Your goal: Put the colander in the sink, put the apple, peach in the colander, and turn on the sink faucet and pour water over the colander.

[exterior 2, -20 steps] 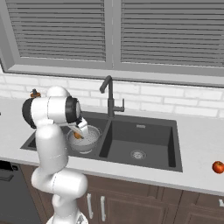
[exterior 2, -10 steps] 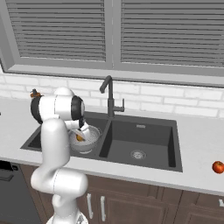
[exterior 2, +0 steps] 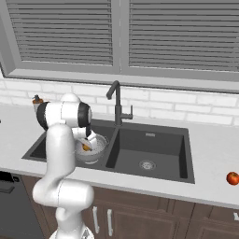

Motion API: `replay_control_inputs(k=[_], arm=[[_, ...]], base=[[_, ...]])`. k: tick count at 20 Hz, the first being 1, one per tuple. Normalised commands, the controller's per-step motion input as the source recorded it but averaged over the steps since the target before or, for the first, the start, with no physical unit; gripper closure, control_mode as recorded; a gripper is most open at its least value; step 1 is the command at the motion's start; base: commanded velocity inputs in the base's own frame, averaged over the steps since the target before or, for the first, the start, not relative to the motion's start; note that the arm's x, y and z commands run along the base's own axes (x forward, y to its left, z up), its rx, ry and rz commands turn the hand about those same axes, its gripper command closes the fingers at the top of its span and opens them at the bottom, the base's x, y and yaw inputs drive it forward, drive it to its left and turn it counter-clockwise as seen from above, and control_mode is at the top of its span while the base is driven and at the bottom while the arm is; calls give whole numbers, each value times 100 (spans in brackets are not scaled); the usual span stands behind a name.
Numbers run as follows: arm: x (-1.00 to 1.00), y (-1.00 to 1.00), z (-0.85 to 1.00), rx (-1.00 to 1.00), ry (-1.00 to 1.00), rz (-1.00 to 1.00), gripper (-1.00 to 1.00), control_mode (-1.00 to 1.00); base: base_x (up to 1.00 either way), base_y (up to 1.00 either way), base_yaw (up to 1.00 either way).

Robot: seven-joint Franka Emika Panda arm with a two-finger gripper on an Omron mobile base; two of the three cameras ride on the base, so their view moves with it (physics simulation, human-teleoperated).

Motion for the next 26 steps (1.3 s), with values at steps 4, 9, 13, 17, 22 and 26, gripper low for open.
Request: replay_control_inputs(k=[4, 9, 13, 17, 22, 26], arm=[[0, -11, 7, 0, 0, 0, -100, -100], [0, -10, 32, 0, -2, 0, -100, -100], [-13, -12, 94, 2, -17, 0, -100, -100], [-26, -10, 100, 7, -20, 0, -100, -100], [-58, -28, 100, 2, -8, 0, -100, -100], [-94, -65, 100, 0, -1, 0, -100, -100]], base=[[0, 0, 0], [0, 0, 0], [0, 0, 0], [0, 0, 0], [0, 0, 0], [0, 0, 0]])
